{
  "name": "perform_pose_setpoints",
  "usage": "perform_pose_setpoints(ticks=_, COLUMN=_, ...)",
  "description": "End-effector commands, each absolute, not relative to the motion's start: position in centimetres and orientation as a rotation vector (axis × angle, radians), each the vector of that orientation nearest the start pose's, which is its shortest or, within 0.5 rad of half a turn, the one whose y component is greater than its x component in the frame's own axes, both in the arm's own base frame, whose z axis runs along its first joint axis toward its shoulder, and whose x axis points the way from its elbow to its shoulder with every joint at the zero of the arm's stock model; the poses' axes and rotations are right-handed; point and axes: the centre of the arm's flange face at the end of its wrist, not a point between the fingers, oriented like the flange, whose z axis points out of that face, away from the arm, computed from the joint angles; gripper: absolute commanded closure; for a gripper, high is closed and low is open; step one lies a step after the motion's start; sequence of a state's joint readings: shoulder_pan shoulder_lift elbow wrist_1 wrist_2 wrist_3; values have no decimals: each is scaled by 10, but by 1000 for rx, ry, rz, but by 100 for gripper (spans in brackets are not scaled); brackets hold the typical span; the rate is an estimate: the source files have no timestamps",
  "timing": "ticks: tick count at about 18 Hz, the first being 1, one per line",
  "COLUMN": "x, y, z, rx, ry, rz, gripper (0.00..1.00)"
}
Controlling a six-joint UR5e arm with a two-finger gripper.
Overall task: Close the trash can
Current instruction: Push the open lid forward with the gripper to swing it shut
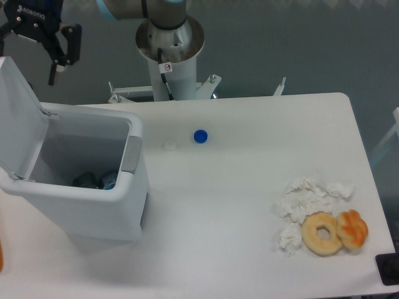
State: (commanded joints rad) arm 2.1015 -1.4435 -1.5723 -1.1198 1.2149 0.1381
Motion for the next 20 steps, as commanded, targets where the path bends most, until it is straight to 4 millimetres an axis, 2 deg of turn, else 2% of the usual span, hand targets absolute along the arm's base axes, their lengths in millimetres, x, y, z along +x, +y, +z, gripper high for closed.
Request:
perform_pose_setpoints(ticks=11, x=-141, y=480, z=602, rx=-2447, ry=-474, rz=-143, gripper=0)
perform_pose_setpoints(ticks=13, x=-152, y=484, z=594, rx=-2458, ry=-500, rz=-137, gripper=0)
perform_pose_setpoints(ticks=20, x=-190, y=476, z=579, rx=-2468, ry=-589, rz=-100, gripper=0)
